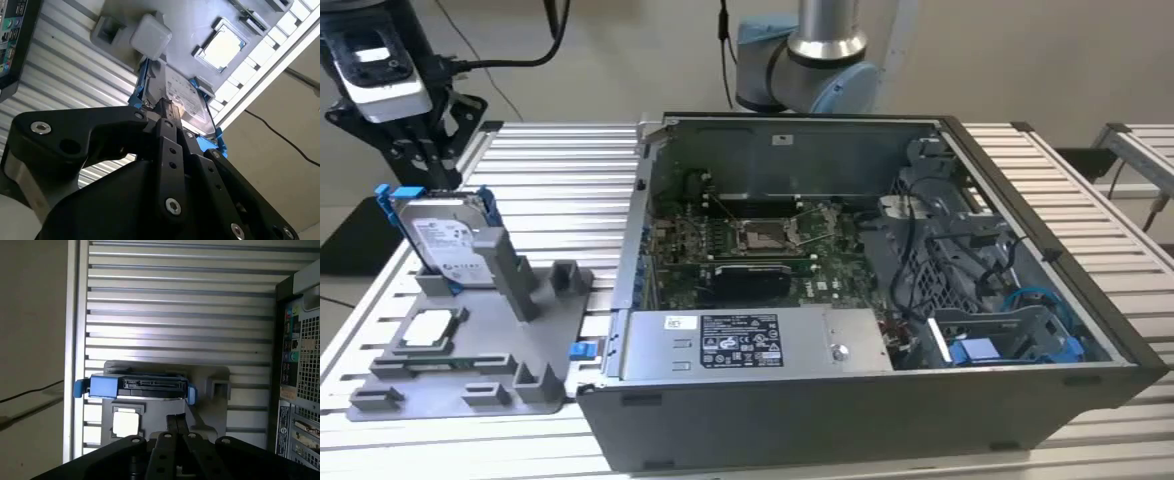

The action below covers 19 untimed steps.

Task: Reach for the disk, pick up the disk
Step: 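Reach for the disk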

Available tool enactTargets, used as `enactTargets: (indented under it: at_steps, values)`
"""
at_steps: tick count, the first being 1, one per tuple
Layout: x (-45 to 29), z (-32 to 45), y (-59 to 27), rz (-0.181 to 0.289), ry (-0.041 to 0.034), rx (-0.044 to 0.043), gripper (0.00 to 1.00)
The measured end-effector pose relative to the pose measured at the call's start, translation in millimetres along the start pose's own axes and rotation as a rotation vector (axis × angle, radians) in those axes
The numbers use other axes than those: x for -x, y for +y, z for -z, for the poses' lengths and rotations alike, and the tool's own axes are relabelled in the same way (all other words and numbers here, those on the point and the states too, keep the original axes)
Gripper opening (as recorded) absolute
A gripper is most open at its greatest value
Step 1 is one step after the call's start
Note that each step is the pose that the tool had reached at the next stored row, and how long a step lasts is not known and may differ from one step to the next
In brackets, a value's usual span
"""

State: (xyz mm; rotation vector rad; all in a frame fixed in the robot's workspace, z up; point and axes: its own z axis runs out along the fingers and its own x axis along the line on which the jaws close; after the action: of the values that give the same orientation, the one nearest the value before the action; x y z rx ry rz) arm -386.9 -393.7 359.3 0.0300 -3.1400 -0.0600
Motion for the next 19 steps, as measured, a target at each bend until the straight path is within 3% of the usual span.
enactTargets:
  at_steps: [3,7,9,13,19]
  values:
    - [0.0,-0.3,2.9,0.0,0.0001,0.0,0.0]
    - [-2.9,-2.0,19.3,0.0,-0.0001,0.0,0.0]
    - [-10.5,-2.9,24.0,0.0,0.0,0.0,0.0]
    - [-27.7,-4.0,24.6,0.0,0.0001,0.0,0.0]
    - [-43.4,-5.3,24.8,0.0,0.0001,0.0,0.0]
